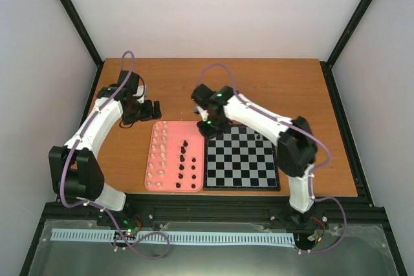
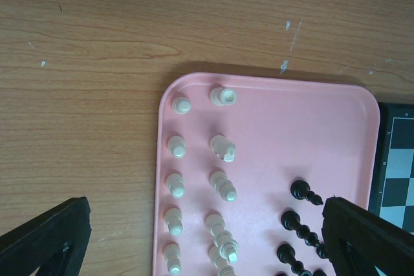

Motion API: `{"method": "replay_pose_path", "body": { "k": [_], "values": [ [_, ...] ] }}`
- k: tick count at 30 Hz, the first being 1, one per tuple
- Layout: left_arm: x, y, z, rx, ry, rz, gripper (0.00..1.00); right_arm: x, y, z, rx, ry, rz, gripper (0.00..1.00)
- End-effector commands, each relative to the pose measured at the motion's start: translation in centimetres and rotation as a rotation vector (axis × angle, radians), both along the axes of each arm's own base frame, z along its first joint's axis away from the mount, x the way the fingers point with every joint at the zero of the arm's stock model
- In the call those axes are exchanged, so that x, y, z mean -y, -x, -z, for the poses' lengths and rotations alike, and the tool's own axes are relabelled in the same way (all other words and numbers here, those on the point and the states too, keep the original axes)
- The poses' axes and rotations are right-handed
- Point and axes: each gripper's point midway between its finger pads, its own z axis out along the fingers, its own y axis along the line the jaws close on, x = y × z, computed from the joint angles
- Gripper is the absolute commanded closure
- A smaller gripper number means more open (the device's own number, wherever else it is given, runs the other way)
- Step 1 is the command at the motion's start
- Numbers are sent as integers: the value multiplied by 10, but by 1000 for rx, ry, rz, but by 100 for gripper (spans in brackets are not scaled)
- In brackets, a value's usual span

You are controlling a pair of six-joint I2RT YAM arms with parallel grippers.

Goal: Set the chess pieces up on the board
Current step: Pick up the chess piece from the storage box, then place the chess piece on the chessboard.

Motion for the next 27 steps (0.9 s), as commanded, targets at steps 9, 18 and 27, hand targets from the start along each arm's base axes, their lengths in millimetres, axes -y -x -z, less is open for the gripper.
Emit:
{"method": "replay_pose_path", "body": {
  "k": [9, 18, 27],
  "values": [
    [4, -2, -11, 39, 22, -4, 0, 169, 17, 13, -49, 122, 355, 97],
    [3, -3, -9, 30, 20, -5, 0, 209, 19, 37, -69, 169, 428, 97],
    [3, -3, -8, 27, 17, -5, 0, 220, 12, 49, -56, 175, 455, 97]
  ]
}}
